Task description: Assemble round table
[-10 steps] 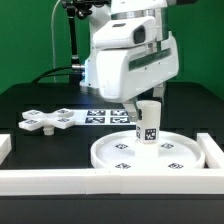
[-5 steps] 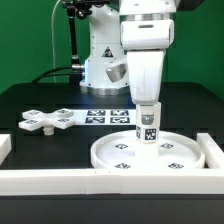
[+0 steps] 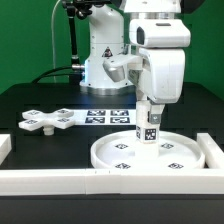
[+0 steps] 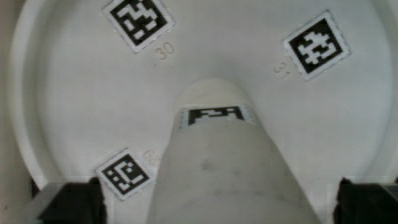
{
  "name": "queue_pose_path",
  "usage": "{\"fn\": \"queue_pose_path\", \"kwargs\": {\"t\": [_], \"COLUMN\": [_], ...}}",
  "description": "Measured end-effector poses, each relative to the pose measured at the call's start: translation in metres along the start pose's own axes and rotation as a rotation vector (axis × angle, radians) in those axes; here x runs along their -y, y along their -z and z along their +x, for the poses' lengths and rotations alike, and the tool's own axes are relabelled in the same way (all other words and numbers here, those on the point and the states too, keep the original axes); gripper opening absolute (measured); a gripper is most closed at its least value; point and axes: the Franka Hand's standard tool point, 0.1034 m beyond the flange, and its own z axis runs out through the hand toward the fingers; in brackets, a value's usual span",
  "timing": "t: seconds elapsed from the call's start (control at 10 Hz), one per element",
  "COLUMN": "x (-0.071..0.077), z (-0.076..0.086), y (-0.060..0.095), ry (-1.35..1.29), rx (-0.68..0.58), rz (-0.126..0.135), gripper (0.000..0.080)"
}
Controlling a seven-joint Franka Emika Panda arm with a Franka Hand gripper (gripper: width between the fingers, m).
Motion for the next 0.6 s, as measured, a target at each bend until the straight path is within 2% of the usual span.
{"fn": "queue_pose_path", "kwargs": {"t": [0.1,0.2,0.3,0.6], "x": [0.0005,0.0007,0.0008,0.0008], "z": [-0.0001,-0.0005,-0.0007,-0.0008], "y": [-0.0007,-0.0008,-0.0008,-0.0009], "ry": [-0.006,-0.006,-0.007,-0.036], "rx": [0.0,0.0,0.0,0.0], "rz": [0.002,0.002,0.002,0.002], "gripper": [0.0548,0.0548,0.0404,0.0406]}}
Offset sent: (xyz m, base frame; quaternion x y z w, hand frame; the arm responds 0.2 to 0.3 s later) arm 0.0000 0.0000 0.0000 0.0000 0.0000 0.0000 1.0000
